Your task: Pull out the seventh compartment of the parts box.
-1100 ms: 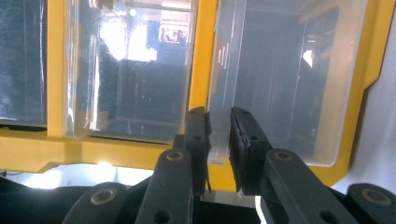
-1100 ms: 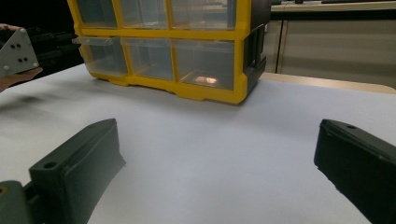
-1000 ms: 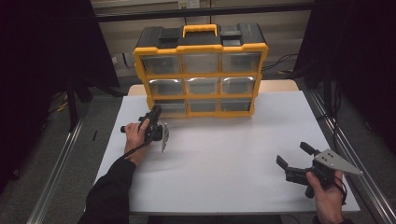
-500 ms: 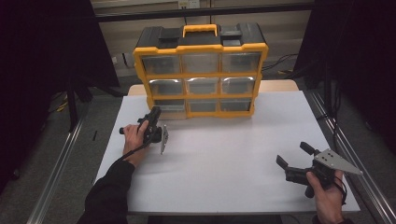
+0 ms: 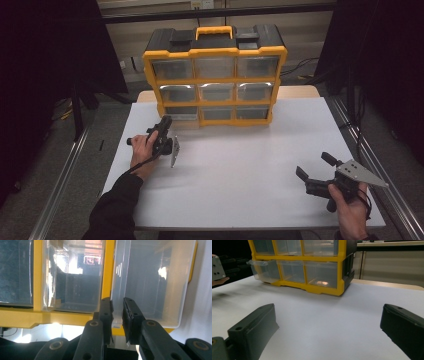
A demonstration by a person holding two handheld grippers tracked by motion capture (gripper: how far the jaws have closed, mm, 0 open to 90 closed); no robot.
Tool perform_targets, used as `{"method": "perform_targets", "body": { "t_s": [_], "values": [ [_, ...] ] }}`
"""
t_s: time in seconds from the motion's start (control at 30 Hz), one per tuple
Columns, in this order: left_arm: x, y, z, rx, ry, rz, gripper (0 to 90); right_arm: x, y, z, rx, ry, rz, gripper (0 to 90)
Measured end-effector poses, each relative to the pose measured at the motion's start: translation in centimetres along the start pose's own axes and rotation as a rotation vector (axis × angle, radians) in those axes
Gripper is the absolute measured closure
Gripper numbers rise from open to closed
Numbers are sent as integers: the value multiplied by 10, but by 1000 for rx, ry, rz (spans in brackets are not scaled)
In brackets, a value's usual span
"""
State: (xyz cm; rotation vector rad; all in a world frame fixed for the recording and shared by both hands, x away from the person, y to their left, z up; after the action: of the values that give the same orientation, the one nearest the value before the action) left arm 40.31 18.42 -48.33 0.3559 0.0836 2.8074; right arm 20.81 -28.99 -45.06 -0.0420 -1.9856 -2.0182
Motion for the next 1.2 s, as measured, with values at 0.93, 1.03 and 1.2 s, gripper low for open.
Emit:
{"method": "perform_targets", "body": {
  "t_s": [0.93, 1.03, 1.2],
  "values": [
    [12, 4, 0, -30, -15, -16, 787, -1, 0, 1, 2, -1, -3, 2],
    [14, 4, -1, -44, -17, -12, 790, -1, 0, 1, 2, 3, -1, 2],
    [15, 4, -2, -43, -29, 1, 790, -1, 0, 1, 6, 3, 0, 2]
  ]
}}
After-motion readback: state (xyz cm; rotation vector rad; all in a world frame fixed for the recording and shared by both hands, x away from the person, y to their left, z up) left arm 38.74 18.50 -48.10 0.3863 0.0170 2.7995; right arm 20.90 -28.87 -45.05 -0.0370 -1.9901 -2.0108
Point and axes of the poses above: each handheld gripper's, and its own axes: x roughly backward along the jaws, y roughly out of its top, z roughly to its left, the point moved 1 cm from there along -x, roughly forward along the jaws, and after that the axes turned 11 degrees about -y, right-handed, at the moved point
